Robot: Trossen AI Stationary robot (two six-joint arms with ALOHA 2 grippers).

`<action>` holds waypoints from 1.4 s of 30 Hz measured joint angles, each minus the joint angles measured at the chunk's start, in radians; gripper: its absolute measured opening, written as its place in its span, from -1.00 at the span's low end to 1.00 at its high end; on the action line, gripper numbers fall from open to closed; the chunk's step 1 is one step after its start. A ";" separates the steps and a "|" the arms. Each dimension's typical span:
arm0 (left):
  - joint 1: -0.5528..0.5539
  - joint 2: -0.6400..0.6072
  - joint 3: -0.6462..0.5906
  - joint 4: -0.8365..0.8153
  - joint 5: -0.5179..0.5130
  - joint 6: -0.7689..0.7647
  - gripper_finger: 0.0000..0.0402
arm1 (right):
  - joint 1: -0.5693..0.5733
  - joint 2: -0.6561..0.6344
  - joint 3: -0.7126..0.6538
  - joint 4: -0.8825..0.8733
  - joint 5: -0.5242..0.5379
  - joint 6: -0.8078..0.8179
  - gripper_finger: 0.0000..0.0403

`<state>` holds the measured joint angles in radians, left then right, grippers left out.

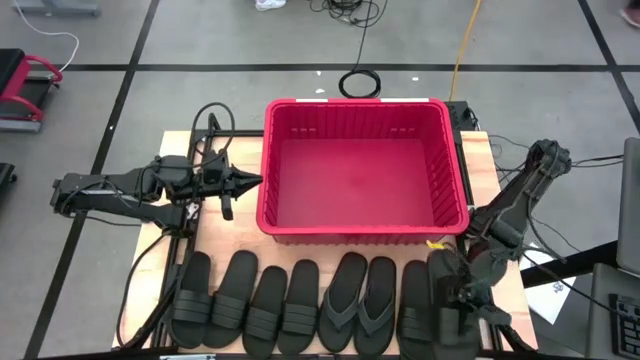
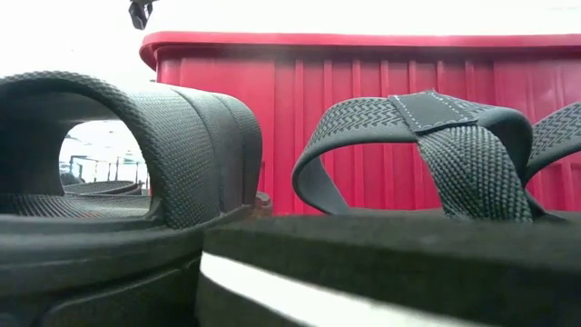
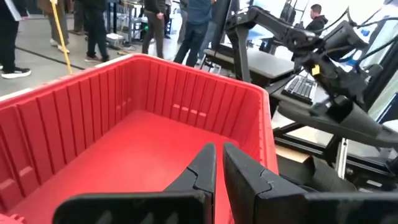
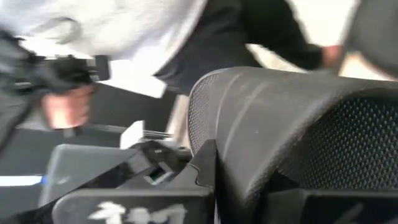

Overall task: Pick and place slides into bin
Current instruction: Put the black slide into the red container

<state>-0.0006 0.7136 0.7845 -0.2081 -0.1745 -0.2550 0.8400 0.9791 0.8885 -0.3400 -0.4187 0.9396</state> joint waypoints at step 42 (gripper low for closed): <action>0.000 0.000 0.000 0.000 -0.036 0.083 -0.87 | -1.562 0.339 0.603 -1.196 -0.045 -1.889 -0.99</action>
<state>-0.0006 0.7136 0.7845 -0.2078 -0.2108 -0.1723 -0.7215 1.3183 1.4914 -1.5364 -0.4635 -0.9493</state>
